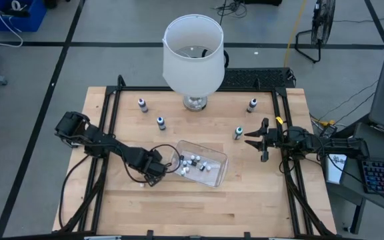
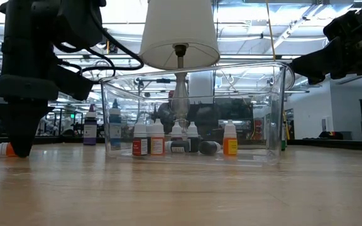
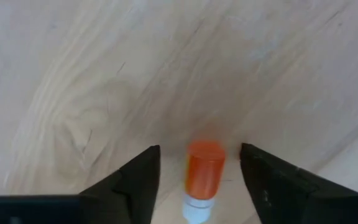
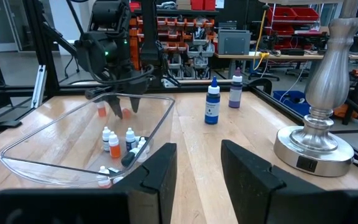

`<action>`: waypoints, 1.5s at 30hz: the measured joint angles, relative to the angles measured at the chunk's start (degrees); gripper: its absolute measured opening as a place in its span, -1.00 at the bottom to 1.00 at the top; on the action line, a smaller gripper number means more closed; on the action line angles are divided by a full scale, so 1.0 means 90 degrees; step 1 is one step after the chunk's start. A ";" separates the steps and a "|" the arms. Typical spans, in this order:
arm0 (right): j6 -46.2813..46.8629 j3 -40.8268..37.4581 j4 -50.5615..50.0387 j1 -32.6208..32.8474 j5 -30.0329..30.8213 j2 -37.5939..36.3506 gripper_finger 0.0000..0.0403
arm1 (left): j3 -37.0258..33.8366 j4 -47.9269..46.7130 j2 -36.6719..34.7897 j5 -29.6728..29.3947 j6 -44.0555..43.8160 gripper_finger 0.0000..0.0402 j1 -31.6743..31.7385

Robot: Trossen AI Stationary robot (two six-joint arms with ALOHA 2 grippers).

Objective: Pick & Place food coloring
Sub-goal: Put the yellow food coloring bottle into the transparent bin

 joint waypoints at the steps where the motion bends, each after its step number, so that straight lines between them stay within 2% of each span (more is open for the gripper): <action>1: 0.0000 0.0001 -0.0002 0.0000 0.0000 -0.0001 -0.43 | -0.0004 0.0129 0.0003 0.0000 0.0070 0.00 0.0000; 8: 0.0000 0.0000 -0.0001 -0.0001 -0.0001 -0.0001 -0.43 | -0.0010 0.0668 0.0012 -0.0124 0.0444 -0.75 -0.0001; 9: 0.0000 0.0001 0.0000 -0.0001 0.0000 0.0000 -0.43 | -0.0011 0.0681 0.0012 -0.0194 0.0460 -0.77 0.0001; 15: 0.0000 0.0001 0.0000 -0.0001 -0.0002 0.0001 -0.43 | 0.0348 0.0552 0.0063 -0.0673 0.0681 -0.77 0.0014; 22: 0.0000 -0.0002 -0.0002 -0.0002 0.0000 -0.0001 -0.43 | 0.1705 -0.0270 0.0049 -0.1607 0.1614 -0.77 0.0011; 26: 0.0000 0.0001 0.0000 -0.0001 0.0000 -0.0001 -0.43 | 0.2458 -0.0337 0.0049 -0.2854 0.2923 -0.77 -0.0155; 30: 0.0000 0.0000 0.0000 -0.0002 0.0000 -0.0001 -0.43 | 0.2715 0.0624 0.0029 -0.4643 0.4614 -0.77 -0.0409; 34: 0.0000 -0.0001 -0.0002 -0.0002 0.0000 0.0000 -0.43 | 0.2713 0.1308 0.0036 -0.4681 0.5595 -0.77 -0.0387; 38: 0.0001 0.0000 -0.0002 -0.0002 0.0000 0.0000 -0.43 | 0.2710 0.1185 0.0036 -0.4430 0.5548 -0.77 -0.0280; 41: 0.0002 0.0001 -0.0002 -0.0002 0.0000 0.0001 -0.43 | 0.2708 0.1139 0.0036 -0.4661 0.5532 -0.77 -0.0221; 45: 0.0000 0.0001 0.0000 0.0000 -0.0001 -0.0001 -0.43 | 0.2705 0.1720 0.0036 -0.4718 0.6166 -0.77 -0.0106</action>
